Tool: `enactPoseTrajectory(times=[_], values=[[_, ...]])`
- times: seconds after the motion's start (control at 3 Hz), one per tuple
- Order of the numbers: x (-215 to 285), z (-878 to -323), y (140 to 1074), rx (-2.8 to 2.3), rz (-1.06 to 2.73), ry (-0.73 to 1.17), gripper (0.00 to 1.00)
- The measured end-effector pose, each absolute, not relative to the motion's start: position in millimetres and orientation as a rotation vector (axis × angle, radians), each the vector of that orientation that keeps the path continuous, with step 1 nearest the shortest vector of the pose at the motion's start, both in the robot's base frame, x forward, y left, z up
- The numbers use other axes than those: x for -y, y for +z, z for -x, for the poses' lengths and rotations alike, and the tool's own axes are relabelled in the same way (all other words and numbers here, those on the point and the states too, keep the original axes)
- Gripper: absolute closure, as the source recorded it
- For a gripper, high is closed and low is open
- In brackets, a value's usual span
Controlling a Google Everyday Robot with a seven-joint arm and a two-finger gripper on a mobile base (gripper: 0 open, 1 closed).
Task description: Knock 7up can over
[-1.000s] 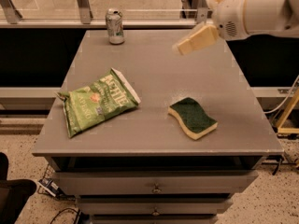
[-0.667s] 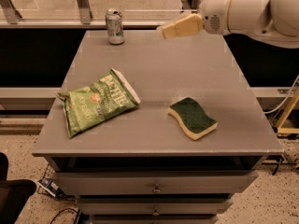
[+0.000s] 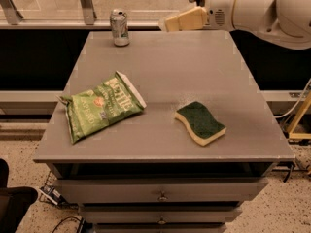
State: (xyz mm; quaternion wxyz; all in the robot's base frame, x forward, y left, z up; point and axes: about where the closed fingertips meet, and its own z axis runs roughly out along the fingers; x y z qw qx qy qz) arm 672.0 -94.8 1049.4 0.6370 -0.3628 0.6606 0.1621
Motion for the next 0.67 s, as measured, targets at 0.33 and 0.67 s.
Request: enactPoseTrajectory(times=[0.33,0.67], values=[[85.8,-682.6,1047.3,-1.499,0.804,0.372,0.00],[62.9,-715.1,1035.0,-1.488,0.748,0.384,0.00]])
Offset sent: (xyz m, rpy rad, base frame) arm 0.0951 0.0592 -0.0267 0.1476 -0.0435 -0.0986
